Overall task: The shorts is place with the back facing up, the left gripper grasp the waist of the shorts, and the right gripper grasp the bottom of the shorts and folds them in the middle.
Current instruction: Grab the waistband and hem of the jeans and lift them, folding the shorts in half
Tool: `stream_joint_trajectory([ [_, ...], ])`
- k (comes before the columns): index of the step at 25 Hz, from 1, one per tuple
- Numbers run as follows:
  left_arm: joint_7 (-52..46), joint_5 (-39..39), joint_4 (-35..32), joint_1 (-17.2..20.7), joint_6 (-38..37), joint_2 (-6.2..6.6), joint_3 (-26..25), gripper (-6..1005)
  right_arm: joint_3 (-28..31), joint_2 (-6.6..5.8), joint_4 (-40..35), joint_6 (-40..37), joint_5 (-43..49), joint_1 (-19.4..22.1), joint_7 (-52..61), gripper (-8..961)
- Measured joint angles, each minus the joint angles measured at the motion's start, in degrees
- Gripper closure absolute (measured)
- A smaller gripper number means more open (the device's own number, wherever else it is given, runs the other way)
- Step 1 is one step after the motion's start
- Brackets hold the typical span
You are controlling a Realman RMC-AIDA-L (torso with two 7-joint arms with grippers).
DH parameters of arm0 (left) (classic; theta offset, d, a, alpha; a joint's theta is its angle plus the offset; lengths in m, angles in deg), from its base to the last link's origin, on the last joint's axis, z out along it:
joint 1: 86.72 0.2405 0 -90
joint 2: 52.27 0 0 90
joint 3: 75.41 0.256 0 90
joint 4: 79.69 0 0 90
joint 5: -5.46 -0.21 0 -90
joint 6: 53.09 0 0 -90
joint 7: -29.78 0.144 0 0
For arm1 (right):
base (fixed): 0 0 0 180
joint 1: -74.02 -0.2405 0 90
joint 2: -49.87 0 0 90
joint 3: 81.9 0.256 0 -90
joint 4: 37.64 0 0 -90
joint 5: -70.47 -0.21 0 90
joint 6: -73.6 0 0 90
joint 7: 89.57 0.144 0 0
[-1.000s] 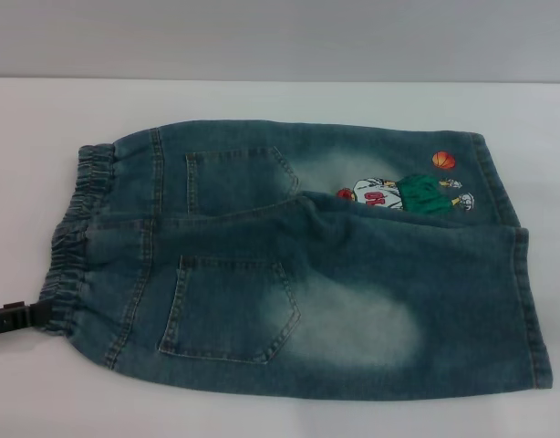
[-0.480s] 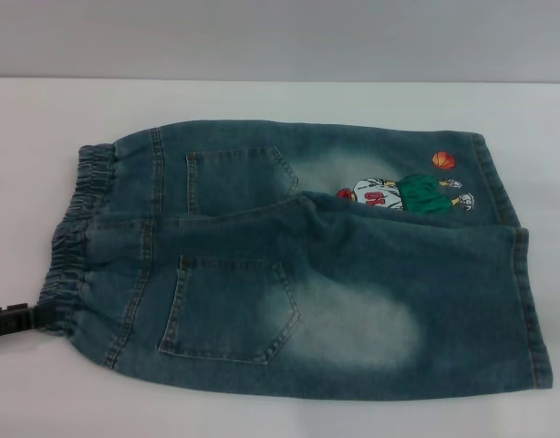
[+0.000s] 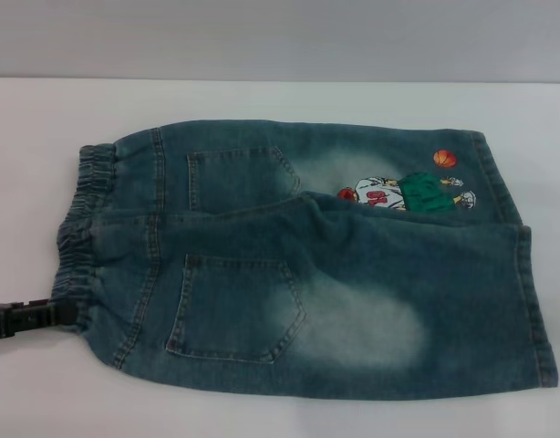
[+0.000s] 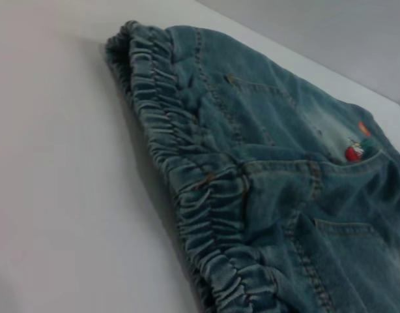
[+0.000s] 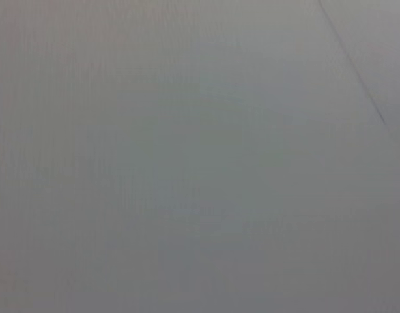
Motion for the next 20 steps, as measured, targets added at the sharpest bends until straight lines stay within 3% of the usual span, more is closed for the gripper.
stream_joint_trajectory([
  [20,-0.1,0.3,-0.3,-2.3,-3.1,0.39,-1.2,286,0.5,-0.09,0.0,0.5,0.0,0.1,-0.1,484],
])
